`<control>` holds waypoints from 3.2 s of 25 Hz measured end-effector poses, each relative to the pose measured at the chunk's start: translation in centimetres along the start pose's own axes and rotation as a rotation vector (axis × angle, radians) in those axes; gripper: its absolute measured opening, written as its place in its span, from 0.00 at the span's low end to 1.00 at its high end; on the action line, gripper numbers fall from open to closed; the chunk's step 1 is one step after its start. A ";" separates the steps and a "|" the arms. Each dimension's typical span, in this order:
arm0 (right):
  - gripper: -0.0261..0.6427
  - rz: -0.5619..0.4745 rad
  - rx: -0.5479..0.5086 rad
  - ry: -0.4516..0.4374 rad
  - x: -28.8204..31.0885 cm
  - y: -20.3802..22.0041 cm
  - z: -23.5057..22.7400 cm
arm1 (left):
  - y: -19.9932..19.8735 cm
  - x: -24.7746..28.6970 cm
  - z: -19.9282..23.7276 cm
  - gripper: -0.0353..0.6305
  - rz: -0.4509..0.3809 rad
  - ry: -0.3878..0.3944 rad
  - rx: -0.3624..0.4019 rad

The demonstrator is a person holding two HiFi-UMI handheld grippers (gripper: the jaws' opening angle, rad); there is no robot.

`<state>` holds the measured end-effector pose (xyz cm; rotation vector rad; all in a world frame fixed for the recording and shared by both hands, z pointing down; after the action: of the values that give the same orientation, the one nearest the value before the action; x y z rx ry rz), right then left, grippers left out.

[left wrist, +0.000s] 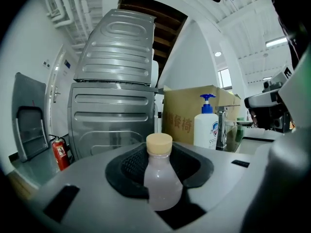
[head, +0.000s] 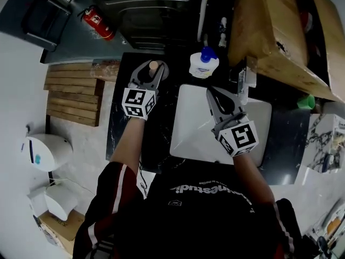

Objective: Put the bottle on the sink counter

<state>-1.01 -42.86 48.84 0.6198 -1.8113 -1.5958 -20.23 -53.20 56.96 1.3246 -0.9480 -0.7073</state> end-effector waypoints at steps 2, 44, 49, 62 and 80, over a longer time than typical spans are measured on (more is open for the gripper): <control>0.10 0.013 0.004 -0.006 0.2 0.4 0.0 | 0.4 0.6 0.4 0.27 0.011 -0.007 0.001; 0.10 -0.109 0.015 0.071 -25.3 -6.8 6.3 | -13.8 -25.0 -17.0 0.12 -0.257 -0.037 0.013; 0.10 -0.104 0.016 0.057 -32.5 -6.5 7.2 | -15.7 -28.2 -24.9 0.08 -0.275 -0.007 0.020; 0.10 -0.097 -0.022 0.154 -43.4 -6.7 9.5 | -17.3 -32.0 -37.9 0.08 -0.214 0.114 0.077; 0.10 -0.153 -0.065 0.218 -42.0 -9.9 16.8 | -18.3 -36.6 -35.5 0.08 -0.252 0.232 0.097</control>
<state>14.95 -2.95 31.67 0.8846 -1.5785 -1.6101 -4.43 -7.06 33.28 1.5925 -0.6415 -0.6869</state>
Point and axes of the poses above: the fingertips, and each gripper's own axes: x forward along the fingers, z to its left, y out of its underside, the point moved 3 cm from there along -x, backward along the fingers, and after that the axes turned 3 degrees about -y, right-handed, at the moved point
